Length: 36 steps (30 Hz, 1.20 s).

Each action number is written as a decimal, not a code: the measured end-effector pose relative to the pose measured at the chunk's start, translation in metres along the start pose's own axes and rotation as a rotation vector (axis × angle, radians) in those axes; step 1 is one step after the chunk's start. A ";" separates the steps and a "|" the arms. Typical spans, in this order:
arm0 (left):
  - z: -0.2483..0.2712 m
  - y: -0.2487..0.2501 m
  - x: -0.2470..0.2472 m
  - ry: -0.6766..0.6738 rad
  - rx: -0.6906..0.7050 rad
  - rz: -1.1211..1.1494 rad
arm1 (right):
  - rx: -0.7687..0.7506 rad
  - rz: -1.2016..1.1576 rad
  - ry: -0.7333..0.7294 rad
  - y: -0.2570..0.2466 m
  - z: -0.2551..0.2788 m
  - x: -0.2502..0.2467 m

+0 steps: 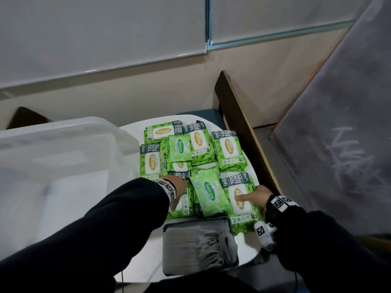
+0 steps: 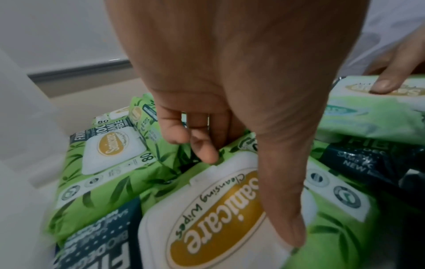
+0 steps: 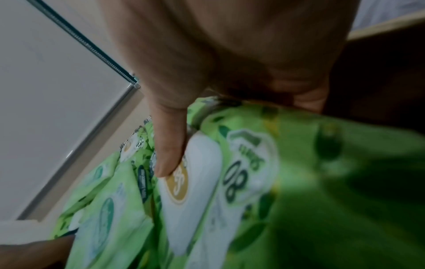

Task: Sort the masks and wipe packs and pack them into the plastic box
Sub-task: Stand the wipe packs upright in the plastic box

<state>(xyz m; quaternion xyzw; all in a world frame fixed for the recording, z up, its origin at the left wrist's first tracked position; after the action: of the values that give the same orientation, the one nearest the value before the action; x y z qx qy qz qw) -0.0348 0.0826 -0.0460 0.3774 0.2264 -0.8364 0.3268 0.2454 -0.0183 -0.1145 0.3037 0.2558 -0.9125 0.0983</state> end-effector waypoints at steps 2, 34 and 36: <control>-0.001 0.005 -0.003 -0.008 0.018 -0.013 | -0.010 -0.051 -0.005 0.007 -0.009 0.001; 0.118 -0.116 -0.140 0.426 -0.273 1.407 | -0.309 -0.956 -0.052 -0.139 0.087 -0.052; 0.130 -0.118 -0.125 0.410 -0.240 1.697 | -0.283 -0.989 -0.090 -0.145 0.099 -0.045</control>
<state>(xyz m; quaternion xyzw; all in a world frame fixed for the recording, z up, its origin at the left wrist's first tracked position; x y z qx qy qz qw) -0.1197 0.1293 0.1467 0.5241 0.0104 -0.1980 0.8282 0.1826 0.0540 0.0391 0.0908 0.4853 -0.8185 -0.2937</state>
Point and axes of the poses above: each hand's wrist, its own z-axis away from the middle knuckle, its own x-axis out of the palm, y = z × x, the point moved 6 cm from there along -z, towards the middle knuckle, and after that the axes turned 13 degrees about y, right-handed, at the moved point
